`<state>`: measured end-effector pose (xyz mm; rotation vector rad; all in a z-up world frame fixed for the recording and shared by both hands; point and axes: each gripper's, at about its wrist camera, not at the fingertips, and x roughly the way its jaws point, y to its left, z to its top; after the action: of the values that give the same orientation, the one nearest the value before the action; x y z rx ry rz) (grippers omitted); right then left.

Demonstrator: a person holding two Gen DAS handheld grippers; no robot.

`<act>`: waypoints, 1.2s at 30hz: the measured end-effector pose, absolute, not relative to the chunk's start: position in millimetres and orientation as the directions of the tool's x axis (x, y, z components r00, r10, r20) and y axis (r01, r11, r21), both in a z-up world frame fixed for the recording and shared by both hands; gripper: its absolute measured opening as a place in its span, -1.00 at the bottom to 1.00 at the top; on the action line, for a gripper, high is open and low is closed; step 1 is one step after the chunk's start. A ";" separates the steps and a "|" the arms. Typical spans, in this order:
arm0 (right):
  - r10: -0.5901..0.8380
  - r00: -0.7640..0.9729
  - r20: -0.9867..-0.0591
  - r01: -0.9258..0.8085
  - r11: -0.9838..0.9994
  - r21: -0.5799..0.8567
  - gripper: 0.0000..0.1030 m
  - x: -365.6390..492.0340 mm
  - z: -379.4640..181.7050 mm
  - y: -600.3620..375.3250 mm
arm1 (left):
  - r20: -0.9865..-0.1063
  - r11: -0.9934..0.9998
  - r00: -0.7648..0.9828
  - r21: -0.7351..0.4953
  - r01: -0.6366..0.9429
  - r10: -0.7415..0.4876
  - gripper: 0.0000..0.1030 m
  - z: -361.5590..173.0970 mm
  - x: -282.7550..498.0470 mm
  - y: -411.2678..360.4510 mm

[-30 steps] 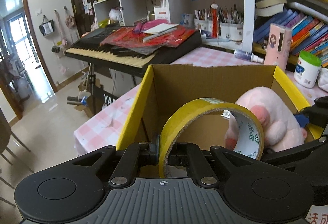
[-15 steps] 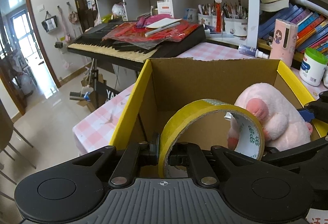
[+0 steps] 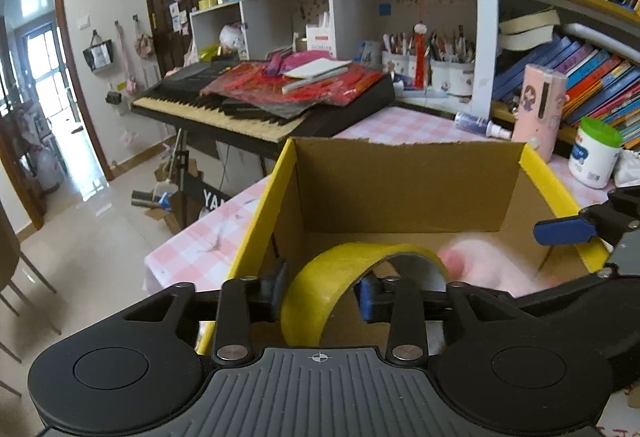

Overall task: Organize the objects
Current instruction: 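Open both tools to drop the pig and tape into the box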

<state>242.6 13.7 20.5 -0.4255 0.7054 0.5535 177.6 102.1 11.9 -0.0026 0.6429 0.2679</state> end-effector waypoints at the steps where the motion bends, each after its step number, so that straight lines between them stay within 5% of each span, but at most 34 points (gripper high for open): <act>1: 0.330 0.638 -0.696 -0.597 0.783 -0.176 0.47 241.1 22.6 13.1 | -0.590 0.969 0.773 0.068 -0.239 0.232 -0.18 13.8 174.9 102.8; 3: 0.323 0.654 -0.684 -0.582 0.793 -0.181 0.50 237.1 26.3 12.4 | -0.583 0.970 0.782 0.041 -0.242 0.220 -0.05 17.9 169.4 105.8; 5: 0.321 0.669 -0.670 -0.568 0.803 -0.182 0.53 231.2 31.3 10.1 | -0.558 0.971 0.804 0.011 -0.241 0.206 0.32 23.5 161.6 108.4; 8: 0.319 0.693 -0.646 -0.544 0.820 -0.179 0.54 221.5 39.6 6.6 | -0.516 0.974 0.836 -0.014 -0.224 0.185 0.49 31.7 150.4 107.3; 22: 0.253 0.790 -0.558 -0.395 0.907 -0.148 0.55 164.8 63.6 -19.1 | -0.472 0.974 0.868 -0.079 -0.214 0.153 0.56 50.6 105.1 112.6; 36: 0.140 0.809 -0.571 -0.262 0.955 -0.137 0.69 93.5 42.8 -32.3 | -0.534 0.966 0.825 -0.056 -0.252 0.185 0.68 28.1 50.8 120.0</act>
<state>93.5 -32.3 42.8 -0.2138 0.5908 0.2167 50.8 120.0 28.1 -0.1260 0.5534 0.2328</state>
